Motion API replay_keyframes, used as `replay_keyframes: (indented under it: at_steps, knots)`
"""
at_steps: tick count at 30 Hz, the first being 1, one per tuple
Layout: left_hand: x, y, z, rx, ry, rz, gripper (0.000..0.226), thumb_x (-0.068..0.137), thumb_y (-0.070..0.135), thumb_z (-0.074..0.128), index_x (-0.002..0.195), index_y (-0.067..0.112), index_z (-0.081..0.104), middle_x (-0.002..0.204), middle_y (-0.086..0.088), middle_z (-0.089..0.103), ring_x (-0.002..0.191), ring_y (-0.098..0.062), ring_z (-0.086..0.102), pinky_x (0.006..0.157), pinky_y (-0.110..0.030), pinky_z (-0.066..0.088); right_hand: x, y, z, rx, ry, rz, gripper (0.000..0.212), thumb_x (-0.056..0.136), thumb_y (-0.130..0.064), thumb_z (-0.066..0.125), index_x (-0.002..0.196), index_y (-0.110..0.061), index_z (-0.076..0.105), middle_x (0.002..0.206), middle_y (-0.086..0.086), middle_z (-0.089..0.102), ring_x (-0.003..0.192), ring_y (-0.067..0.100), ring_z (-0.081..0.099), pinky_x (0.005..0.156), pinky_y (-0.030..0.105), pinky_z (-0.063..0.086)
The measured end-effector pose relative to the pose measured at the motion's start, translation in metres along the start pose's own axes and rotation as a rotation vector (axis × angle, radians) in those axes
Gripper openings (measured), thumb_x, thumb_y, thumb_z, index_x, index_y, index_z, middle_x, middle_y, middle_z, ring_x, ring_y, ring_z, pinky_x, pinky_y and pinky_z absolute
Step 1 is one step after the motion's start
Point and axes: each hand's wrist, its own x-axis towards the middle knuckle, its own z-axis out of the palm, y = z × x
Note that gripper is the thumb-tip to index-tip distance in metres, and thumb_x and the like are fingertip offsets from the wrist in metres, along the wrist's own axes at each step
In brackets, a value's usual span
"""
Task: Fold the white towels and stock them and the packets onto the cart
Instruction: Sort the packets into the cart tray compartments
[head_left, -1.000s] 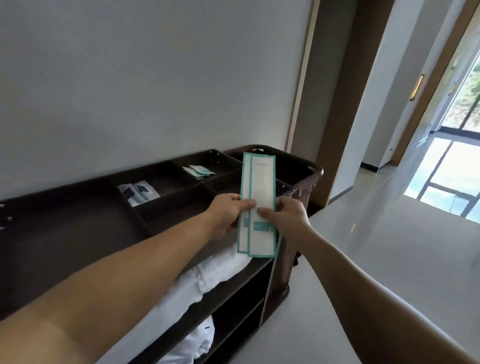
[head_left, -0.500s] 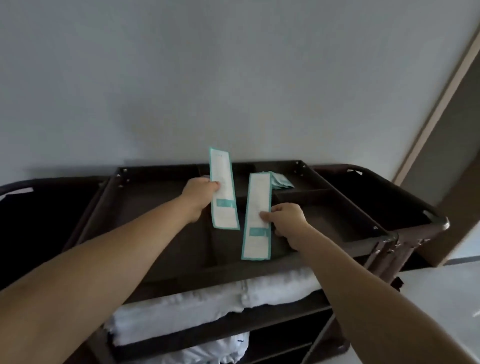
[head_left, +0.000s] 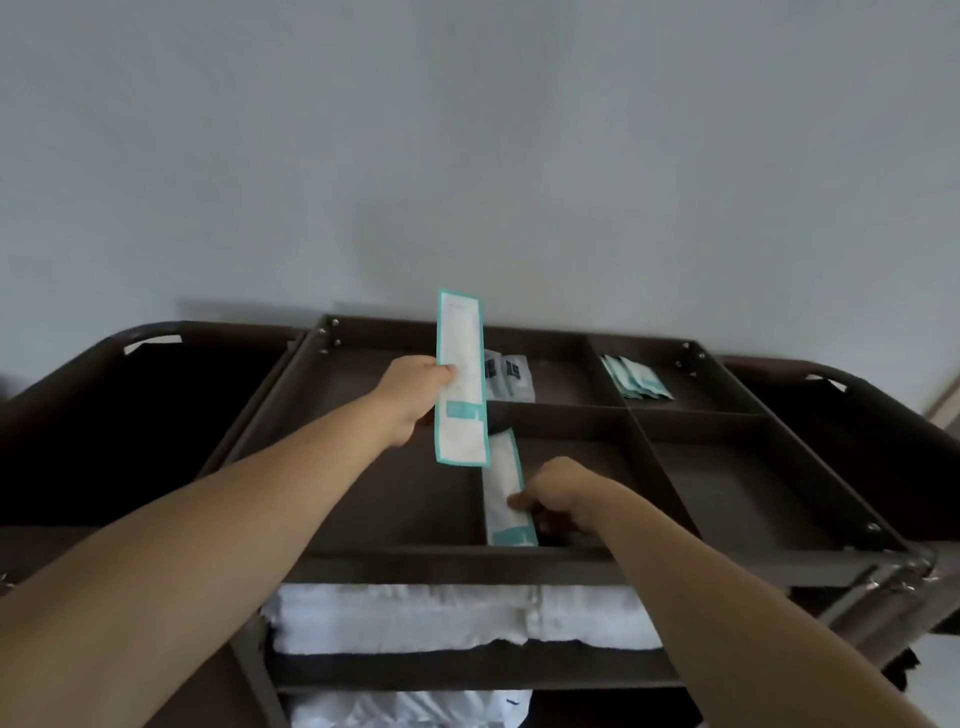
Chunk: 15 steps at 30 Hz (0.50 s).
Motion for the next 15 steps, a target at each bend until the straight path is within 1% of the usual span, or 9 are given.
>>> replay_keyframes:
  at_steps: [1, 4, 6, 8, 9, 11, 13, 14, 15]
  knots:
    - [0.001, 0.0, 0.001, -0.004, 0.003, -0.008, 0.012, 0.097, 0.009, 0.057, 0.091, 0.01, 0.067, 0.11, -0.013, 0.07, 0.101, -0.029, 0.067, 0.096, -0.042, 0.052, 0.002, 0.0, 0.001, 0.028, -0.023, 0.012, 0.017, 0.084, -0.009, 0.078, 0.083, 0.001, 0.064, 0.071, 0.013, 0.064, 0.053, 0.022, 0.058, 0.048, 0.029, 0.051]
    - [0.0, 0.001, 0.003, -0.014, 0.026, -0.014, 0.011, 0.097, 0.009, 0.057, 0.094, 0.008, 0.068, 0.113, -0.015, 0.07, 0.101, -0.029, 0.067, 0.096, -0.043, 0.052, 0.01, -0.002, 0.003, 0.047, -0.056, 0.002, 0.015, 0.085, -0.008, 0.077, 0.089, 0.001, 0.065, 0.077, 0.013, 0.069, 0.058, 0.023, 0.066, 0.067, 0.038, 0.062]
    - [-0.002, 0.001, 0.005, -0.024, 0.027, -0.027, 0.013, 0.097, 0.009, 0.058, 0.103, 0.005, 0.068, 0.114, -0.013, 0.07, 0.102, -0.029, 0.067, 0.097, -0.043, 0.052, 0.011, -0.006, 0.004, -0.03, -0.065, -0.026, 0.022, 0.083, -0.014, 0.08, 0.087, -0.002, 0.062, 0.079, 0.012, 0.068, 0.058, 0.023, 0.067, 0.062, 0.038, 0.062]
    - [-0.005, 0.0, 0.009, -0.038, 0.011, -0.056, 0.018, 0.098, 0.01, 0.057, 0.111, 0.003, 0.066, 0.114, -0.009, 0.069, 0.102, -0.028, 0.068, 0.093, -0.042, 0.054, 0.003, -0.013, 0.002, -0.231, -0.071, -0.067, 0.031, 0.082, -0.027, 0.081, 0.085, -0.01, 0.056, 0.081, 0.007, 0.065, 0.062, 0.02, 0.066, 0.052, 0.032, 0.056]
    - [-0.007, 0.0, 0.012, -0.046, 0.002, -0.068, 0.017, 0.098, 0.01, 0.057, 0.111, 0.004, 0.066, 0.112, -0.008, 0.069, 0.1, -0.027, 0.068, 0.087, -0.041, 0.056, -0.001, -0.016, -0.001, -0.376, -0.058, -0.095, 0.036, 0.082, -0.036, 0.081, 0.086, -0.013, 0.054, 0.081, 0.002, 0.063, 0.065, 0.018, 0.065, 0.053, 0.03, 0.053]
    - [-0.011, 0.002, 0.017, -0.052, -0.017, -0.094, 0.014, 0.098, 0.01, 0.056, 0.108, 0.007, 0.066, 0.107, -0.007, 0.07, 0.092, -0.024, 0.07, 0.071, -0.035, 0.056, -0.004, -0.02, -0.008, -0.573, -0.006, -0.158, 0.04, 0.082, -0.049, 0.076, 0.093, -0.017, 0.055, 0.084, -0.002, 0.061, 0.074, 0.015, 0.063, 0.066, 0.029, 0.053]
    - [-0.014, 0.004, 0.022, -0.052, -0.032, -0.101, 0.014, 0.098, 0.011, 0.057, 0.108, 0.006, 0.066, 0.104, -0.007, 0.071, 0.088, -0.023, 0.07, 0.067, -0.034, 0.056, -0.001, -0.021, -0.019, -0.563, 0.062, -0.204, 0.039, 0.087, -0.048, 0.069, 0.098, -0.011, 0.062, 0.091, 0.003, 0.066, 0.083, 0.019, 0.066, 0.077, 0.034, 0.056]
    - [-0.015, 0.005, 0.025, -0.052, -0.042, -0.102, 0.013, 0.098, 0.01, 0.057, 0.107, 0.006, 0.066, 0.102, -0.008, 0.072, 0.087, -0.024, 0.07, 0.068, -0.035, 0.056, 0.001, -0.021, -0.027, -0.489, 0.107, -0.231, 0.038, 0.091, -0.045, 0.066, 0.097, -0.008, 0.065, 0.092, 0.006, 0.069, 0.084, 0.021, 0.067, 0.078, 0.034, 0.057]
    - [-0.016, 0.007, 0.029, -0.058, -0.052, -0.104, 0.013, 0.098, 0.01, 0.056, 0.105, 0.006, 0.066, 0.1, -0.008, 0.072, 0.086, -0.024, 0.071, 0.07, -0.036, 0.056, 0.002, -0.022, -0.036, -0.352, 0.141, -0.27, 0.036, 0.094, -0.042, 0.062, 0.095, -0.006, 0.068, 0.09, 0.008, 0.069, 0.081, 0.022, 0.068, 0.073, 0.033, 0.057]
